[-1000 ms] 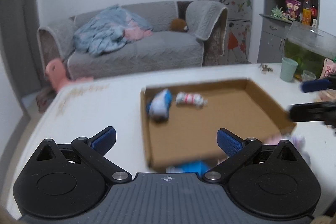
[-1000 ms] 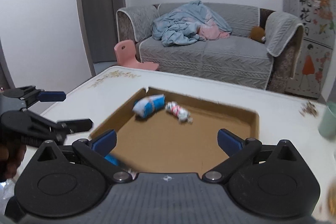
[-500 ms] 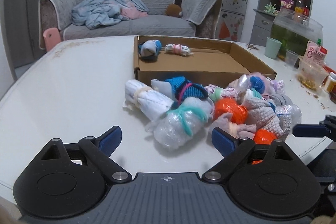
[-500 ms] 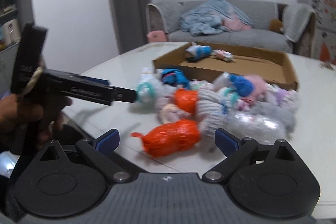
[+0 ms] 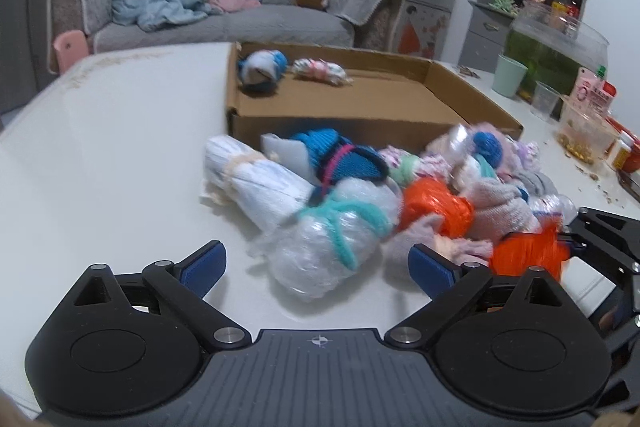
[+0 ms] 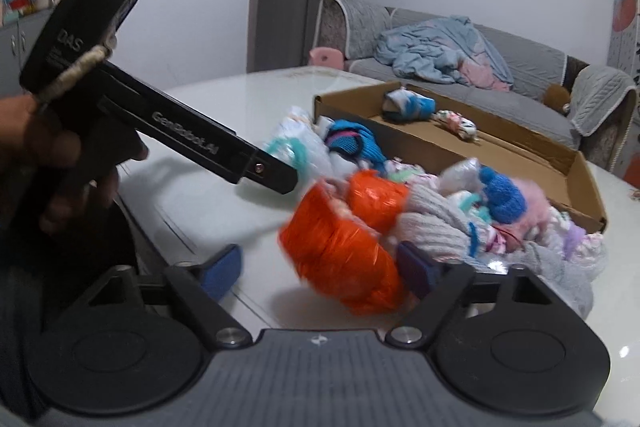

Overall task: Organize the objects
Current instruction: 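Move both tools back over the sock pile on the table, then grasp the bubble-wrap bundle with the left tool while the right tool grasps the orange plastic bundle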

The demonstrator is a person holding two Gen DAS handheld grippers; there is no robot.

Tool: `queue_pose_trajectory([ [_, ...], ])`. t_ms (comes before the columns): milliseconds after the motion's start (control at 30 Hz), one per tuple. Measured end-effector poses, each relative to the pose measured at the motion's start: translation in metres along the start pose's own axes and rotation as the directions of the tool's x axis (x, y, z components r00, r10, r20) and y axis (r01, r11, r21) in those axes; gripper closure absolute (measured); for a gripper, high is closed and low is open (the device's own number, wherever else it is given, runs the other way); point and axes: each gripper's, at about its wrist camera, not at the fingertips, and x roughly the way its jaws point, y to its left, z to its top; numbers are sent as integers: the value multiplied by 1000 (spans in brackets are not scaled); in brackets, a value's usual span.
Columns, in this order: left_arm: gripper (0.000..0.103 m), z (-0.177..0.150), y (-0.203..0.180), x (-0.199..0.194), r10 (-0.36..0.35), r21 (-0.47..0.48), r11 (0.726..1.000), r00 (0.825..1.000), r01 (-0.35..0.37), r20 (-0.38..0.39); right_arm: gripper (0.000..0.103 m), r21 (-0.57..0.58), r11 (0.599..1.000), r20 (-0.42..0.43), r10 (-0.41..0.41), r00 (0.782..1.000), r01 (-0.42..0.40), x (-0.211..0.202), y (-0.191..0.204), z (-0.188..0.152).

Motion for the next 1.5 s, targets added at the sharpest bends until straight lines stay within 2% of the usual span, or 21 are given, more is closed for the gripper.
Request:
queue_pose_trajectory([
  [133, 4, -1, -10, 2, -26, 22, 999, 1000, 26, -5, 44, -12, 1000, 1, -14, 1000, 14, -11, -2, -12],
  [200, 5, 0, -14, 3, -32, 31, 999, 999, 33, -7, 57, -9, 1000, 11, -20, 1000, 20, -13, -3, -13],
  [333, 11, 2, -17, 7, -51, 37, 998, 999, 51, -18, 72, -12, 1000, 15, -15, 1000, 15, -19, -2, -17],
  [533, 29, 4, -12, 9, -66, 41, 997, 998, 67, -16, 74, -10, 1000, 28, -2, 1000, 3, -31, 1, -19],
  [567, 35, 4, -12, 8, -60, 47, 997, 998, 61, -16, 74, -12, 1000, 31, -2, 1000, 3, -33, 2, -19],
  [600, 46, 4, -12, 8, -47, 57, 997, 999, 47, -16, 74, -11, 1000, 34, -3, 999, 3, -35, 3, -19],
  [633, 51, 4, -13, 8, -28, 72, 997, 1000, 28, -14, 74, -6, 1000, 37, -2, 999, 2, -36, 3, -19],
  [767, 54, 3, -11, 6, -27, 96, 995, 1000, 27, -5, 74, 3, 1000, 48, 7, 999, -8, -42, 5, -15],
  [900, 59, 1, -16, 5, 13, 125, 992, 1000, -15, 16, 74, 2, 1000, 51, 5, 999, -5, -42, 6, -11],
  [1100, 61, 5, -18, -12, 30, 123, 992, 998, -36, 48, 74, 18, 1000, 62, 18, 998, -19, -51, 4, -4],
  [1500, 61, 43, -28, -35, 46, 74, 996, 994, -54, 98, 74, 82, 994, 148, 62, 987, -74, -77, -11, 37],
])
